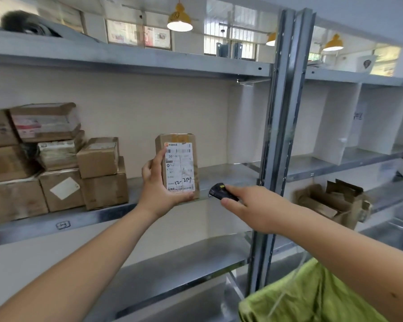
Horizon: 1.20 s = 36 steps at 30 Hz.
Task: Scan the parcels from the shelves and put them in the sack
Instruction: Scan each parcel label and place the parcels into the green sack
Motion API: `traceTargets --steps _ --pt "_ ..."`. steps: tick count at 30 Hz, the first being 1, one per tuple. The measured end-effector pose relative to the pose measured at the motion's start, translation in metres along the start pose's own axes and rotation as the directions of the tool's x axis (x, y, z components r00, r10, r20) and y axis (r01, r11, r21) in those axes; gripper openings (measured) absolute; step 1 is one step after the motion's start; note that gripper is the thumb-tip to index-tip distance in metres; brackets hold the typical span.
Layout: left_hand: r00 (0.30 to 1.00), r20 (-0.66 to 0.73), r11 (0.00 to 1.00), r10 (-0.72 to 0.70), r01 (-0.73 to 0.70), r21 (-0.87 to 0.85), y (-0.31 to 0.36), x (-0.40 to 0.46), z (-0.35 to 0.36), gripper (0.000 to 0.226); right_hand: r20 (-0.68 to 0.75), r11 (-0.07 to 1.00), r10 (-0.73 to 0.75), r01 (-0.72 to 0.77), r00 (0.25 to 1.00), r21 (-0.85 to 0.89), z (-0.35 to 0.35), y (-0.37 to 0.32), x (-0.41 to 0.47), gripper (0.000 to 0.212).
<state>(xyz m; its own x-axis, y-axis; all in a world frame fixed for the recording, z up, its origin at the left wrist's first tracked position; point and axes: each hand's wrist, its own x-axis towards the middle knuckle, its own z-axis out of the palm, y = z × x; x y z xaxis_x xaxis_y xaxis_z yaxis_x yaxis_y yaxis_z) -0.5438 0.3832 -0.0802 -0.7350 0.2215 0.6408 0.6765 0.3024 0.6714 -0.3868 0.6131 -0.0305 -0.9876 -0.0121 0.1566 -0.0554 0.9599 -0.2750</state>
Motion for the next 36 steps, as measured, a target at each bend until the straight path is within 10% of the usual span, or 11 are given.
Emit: traceTargets --steps 22,36 --pt "0.993 0.034 0.97 0.114 -0.119 0.214 -0.035 0.016 -0.015 0.131 0.086 0.988 -0.015 0.028 0.996 -0.155 0.015 -0.013 -0.017 0.053" --pt "0.98 0.185 0.996 0.074 -0.065 -0.056 -0.014 -0.011 0.009 0.138 0.005 0.985 0.175 -0.175 0.985 -0.01 0.029 0.012 -0.025 0.051"
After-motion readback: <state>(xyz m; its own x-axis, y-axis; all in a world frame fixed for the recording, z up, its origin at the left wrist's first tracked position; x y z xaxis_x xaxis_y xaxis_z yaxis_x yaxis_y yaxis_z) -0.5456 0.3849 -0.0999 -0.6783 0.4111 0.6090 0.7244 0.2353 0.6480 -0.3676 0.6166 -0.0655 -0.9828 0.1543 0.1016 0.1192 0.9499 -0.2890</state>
